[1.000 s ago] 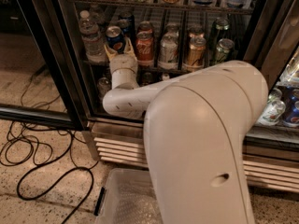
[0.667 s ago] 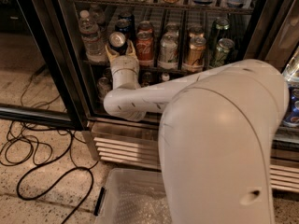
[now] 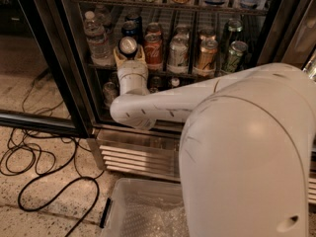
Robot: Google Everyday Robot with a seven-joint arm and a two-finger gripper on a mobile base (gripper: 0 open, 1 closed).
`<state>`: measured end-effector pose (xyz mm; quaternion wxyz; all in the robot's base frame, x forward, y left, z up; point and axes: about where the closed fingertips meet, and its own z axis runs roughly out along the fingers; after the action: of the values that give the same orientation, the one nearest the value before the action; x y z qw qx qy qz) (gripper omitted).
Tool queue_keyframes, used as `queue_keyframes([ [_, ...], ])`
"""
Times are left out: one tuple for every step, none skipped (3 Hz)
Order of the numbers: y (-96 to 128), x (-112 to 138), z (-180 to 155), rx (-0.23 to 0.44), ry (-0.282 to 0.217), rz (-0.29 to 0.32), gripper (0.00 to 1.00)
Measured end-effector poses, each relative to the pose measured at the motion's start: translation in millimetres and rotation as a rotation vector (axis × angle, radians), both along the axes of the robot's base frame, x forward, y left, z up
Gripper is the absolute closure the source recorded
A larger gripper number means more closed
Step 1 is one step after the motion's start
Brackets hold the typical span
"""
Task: Pick pepsi can from middle shelf of fridge
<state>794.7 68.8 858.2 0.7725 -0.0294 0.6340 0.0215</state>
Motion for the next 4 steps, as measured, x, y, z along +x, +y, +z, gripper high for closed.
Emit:
queue_keyframes([
  [0.1, -2.7, 0.3, 0.017, 0.02, 0.004, 1.0],
  [-0.9, -5.0, 0.1, 0.027, 0.035, 0.001, 1.0],
  [-2.2, -7.6, 0.1, 0.036, 0.048, -0.003, 1.0],
  [-3.4, -10.4, 1.3, 0.041, 0.057, -0.006, 1.0],
])
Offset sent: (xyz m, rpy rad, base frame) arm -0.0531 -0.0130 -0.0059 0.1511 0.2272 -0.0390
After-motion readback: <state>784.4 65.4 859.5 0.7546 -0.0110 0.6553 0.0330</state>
